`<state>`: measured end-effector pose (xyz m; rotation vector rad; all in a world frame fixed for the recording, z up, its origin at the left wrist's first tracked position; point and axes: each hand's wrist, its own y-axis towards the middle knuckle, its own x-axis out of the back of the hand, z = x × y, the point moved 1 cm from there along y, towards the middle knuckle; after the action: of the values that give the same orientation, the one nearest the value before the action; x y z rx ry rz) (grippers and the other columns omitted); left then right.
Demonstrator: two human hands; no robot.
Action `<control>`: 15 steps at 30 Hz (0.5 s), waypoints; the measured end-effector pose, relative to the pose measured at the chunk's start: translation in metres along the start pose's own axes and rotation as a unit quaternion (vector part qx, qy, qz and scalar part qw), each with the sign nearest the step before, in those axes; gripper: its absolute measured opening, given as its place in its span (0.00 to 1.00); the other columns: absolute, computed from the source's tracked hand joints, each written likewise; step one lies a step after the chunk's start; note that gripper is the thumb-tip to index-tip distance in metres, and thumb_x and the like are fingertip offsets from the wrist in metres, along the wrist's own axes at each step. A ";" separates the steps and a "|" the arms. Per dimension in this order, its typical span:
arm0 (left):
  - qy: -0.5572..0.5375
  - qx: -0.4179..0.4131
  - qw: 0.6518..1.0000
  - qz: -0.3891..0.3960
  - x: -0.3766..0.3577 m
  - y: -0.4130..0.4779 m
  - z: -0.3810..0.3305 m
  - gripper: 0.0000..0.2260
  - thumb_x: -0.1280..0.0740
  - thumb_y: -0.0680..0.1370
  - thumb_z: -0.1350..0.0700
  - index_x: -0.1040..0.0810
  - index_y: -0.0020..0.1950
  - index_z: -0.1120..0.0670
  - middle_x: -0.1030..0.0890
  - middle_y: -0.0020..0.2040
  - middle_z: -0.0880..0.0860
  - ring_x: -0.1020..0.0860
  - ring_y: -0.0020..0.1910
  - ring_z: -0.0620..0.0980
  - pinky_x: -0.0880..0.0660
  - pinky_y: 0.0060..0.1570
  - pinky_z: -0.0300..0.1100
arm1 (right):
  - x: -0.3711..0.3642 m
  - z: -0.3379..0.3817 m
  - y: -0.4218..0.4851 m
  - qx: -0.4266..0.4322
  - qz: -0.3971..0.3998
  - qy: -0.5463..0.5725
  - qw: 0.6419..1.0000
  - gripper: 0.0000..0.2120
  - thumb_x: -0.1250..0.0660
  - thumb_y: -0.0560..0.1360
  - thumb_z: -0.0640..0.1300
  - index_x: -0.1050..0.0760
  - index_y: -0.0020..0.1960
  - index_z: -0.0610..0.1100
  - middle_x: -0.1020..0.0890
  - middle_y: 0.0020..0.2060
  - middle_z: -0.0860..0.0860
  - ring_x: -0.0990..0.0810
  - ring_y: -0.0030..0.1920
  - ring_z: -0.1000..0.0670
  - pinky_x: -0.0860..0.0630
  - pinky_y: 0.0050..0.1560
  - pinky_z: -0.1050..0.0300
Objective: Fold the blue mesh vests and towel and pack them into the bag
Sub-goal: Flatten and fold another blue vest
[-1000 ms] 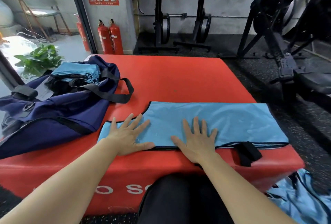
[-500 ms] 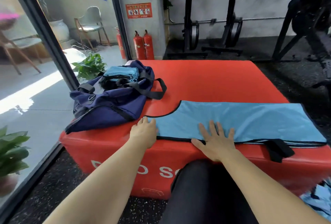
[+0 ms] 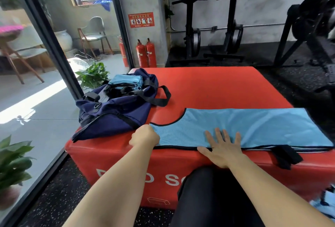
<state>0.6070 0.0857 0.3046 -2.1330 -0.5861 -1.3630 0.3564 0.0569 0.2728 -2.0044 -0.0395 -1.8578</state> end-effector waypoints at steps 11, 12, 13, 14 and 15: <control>-0.191 -0.097 0.974 -0.071 -0.007 0.013 0.015 0.08 0.42 0.78 0.62 0.36 0.53 0.51 0.25 0.37 0.51 0.26 0.37 0.55 0.30 0.38 0.47 | -0.001 0.008 -0.001 -0.012 -0.033 -0.008 0.999 0.48 0.74 0.64 0.75 0.62 0.79 0.53 0.58 0.79 0.44 0.60 0.78 0.42 0.68 0.70 0.30; -0.173 -0.102 0.977 -0.072 -0.006 0.015 0.017 0.10 0.43 0.76 0.64 0.35 0.53 0.51 0.25 0.37 0.52 0.26 0.37 0.55 0.31 0.37 0.46 | 0.001 0.010 -0.001 -0.010 -0.037 -0.007 0.999 0.52 0.77 0.59 0.75 0.62 0.79 0.53 0.58 0.79 0.44 0.61 0.78 0.42 0.69 0.69 0.31; -0.159 -0.109 0.979 -0.070 -0.005 0.017 0.019 0.11 0.44 0.75 0.65 0.32 0.52 0.50 0.23 0.39 0.52 0.25 0.39 0.55 0.30 0.37 0.46 | 0.004 0.014 -0.001 -0.001 -0.047 -0.005 0.999 0.54 0.78 0.57 0.75 0.62 0.79 0.54 0.59 0.79 0.45 0.61 0.78 0.43 0.70 0.69 0.31; -0.151 -0.117 0.980 -0.064 -0.005 0.019 0.021 0.12 0.44 0.74 0.66 0.29 0.50 0.50 0.22 0.42 0.52 0.25 0.40 0.55 0.28 0.39 0.46 | 0.006 0.019 -0.001 0.017 -0.058 -0.002 0.998 0.54 0.78 0.57 0.76 0.63 0.79 0.55 0.60 0.79 0.45 0.62 0.78 0.43 0.71 0.68 0.32; -0.144 -0.125 0.980 -0.055 -0.005 0.021 0.023 0.13 0.44 0.74 0.66 0.26 0.48 0.50 0.21 0.45 0.51 0.24 0.42 0.54 0.26 0.42 0.46 | 0.008 0.026 -0.001 0.048 -0.061 0.003 0.997 0.53 0.78 0.57 0.77 0.63 0.79 0.56 0.62 0.79 0.46 0.64 0.78 0.44 0.72 0.68 0.32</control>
<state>0.6336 0.0841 0.2879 -2.5627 -0.6829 -1.2470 0.3820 0.0641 0.2801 -1.9701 -0.2481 -1.8982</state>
